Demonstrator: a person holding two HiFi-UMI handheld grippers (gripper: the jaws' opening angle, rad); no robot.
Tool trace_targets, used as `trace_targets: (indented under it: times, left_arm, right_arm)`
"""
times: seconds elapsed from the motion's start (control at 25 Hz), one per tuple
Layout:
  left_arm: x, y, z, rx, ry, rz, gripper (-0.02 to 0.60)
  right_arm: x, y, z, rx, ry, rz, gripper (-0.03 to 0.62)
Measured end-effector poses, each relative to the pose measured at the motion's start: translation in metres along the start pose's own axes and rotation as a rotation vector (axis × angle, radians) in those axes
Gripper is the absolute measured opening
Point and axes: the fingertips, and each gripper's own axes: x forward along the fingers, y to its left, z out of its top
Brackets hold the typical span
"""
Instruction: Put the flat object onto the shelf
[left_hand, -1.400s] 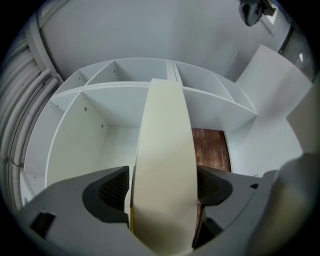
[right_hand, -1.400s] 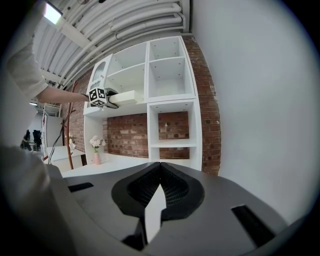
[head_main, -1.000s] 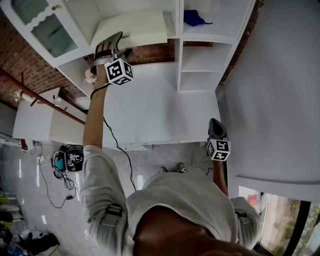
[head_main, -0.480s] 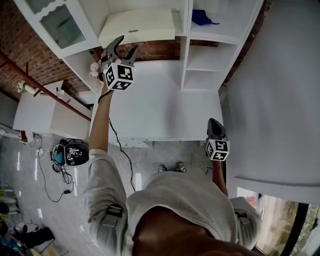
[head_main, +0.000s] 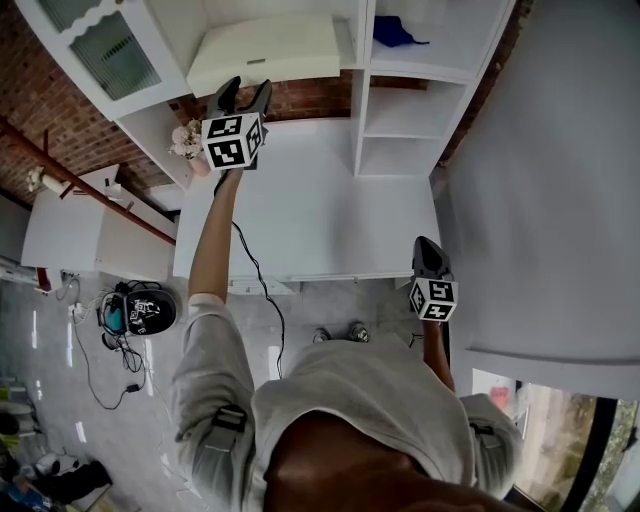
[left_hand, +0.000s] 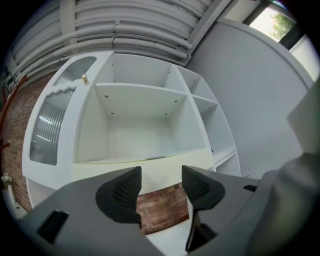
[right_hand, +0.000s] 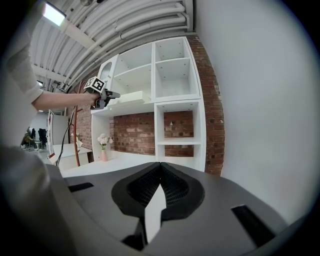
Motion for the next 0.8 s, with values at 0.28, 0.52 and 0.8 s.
trace_targets:
  times: [0.28,0.52,0.8]
  left_arm:
    - [0.017,0.002,-0.009,0.007,0.027,0.004,0.259]
    - [0.03,0.004,-0.01,-0.008,0.034,0.004,0.261]
    - [0.052,0.005,-0.011,-0.027,0.035,0.014,0.261]
  right_arm:
    - [0.0,-0.009,-0.002,0.006,0.001,-0.017,0.028]
    - [0.011,-0.01,0.001,0.005,-0.002,-0.017,0.028]
    - [0.02,-0.013,0.004,0.01,-0.011,-0.024,0.028]
